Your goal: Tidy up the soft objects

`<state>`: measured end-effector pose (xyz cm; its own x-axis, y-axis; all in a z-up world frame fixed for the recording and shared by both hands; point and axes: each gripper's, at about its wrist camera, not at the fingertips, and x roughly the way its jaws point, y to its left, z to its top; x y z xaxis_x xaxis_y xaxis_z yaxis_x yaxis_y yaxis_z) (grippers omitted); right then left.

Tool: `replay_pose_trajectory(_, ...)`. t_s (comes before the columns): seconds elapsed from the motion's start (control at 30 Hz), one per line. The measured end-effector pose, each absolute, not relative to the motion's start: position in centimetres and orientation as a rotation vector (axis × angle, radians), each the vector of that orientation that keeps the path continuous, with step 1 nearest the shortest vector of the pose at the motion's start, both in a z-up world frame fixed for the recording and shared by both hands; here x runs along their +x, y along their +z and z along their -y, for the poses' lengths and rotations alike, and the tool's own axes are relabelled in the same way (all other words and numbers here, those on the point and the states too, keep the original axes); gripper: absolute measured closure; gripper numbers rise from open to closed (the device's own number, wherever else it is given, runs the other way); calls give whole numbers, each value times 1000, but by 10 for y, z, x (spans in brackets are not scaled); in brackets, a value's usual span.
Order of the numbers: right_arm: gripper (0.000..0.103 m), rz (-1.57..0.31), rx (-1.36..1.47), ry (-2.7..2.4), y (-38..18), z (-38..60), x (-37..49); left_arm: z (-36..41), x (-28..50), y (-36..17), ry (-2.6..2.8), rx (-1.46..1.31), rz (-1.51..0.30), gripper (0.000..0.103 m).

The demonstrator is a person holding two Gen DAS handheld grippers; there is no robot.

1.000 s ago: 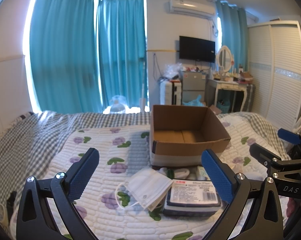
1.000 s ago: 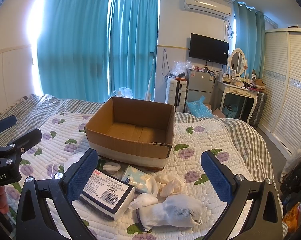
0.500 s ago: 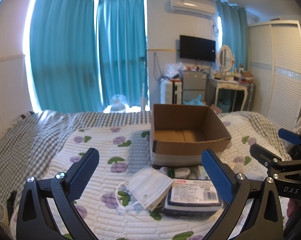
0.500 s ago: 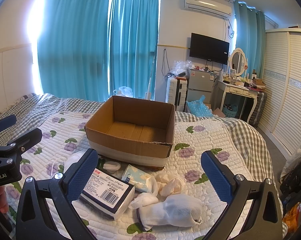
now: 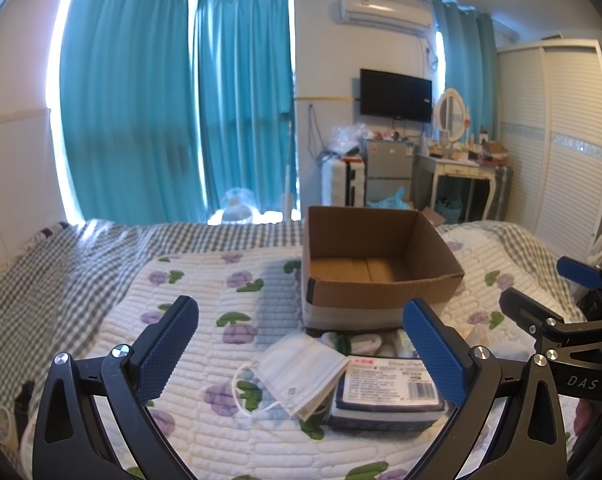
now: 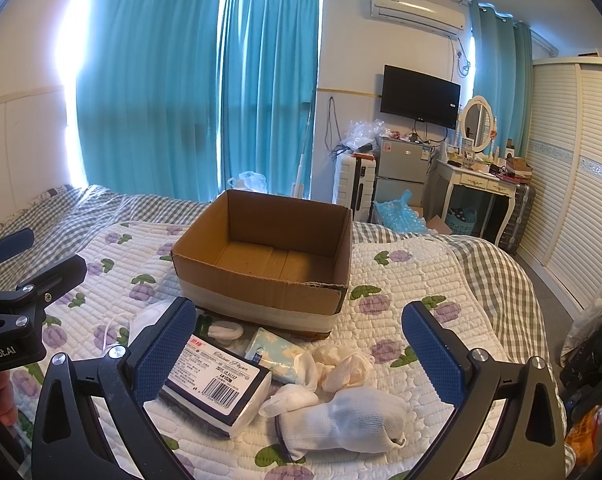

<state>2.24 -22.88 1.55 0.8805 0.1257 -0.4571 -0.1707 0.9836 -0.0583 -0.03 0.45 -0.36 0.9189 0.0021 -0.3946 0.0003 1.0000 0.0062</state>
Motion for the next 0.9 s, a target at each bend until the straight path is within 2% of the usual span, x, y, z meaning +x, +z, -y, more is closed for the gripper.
replay_pose_trajectory(0.63, 0, -453, -124, 150, 17, 227, 13, -6, -9, 2, 4, 5, -384, 0)
replay_pose_trajectory(0.9, 0, -570, -189, 110, 18, 262, 10, 11, -25, 7, -1, 33, -402, 0)
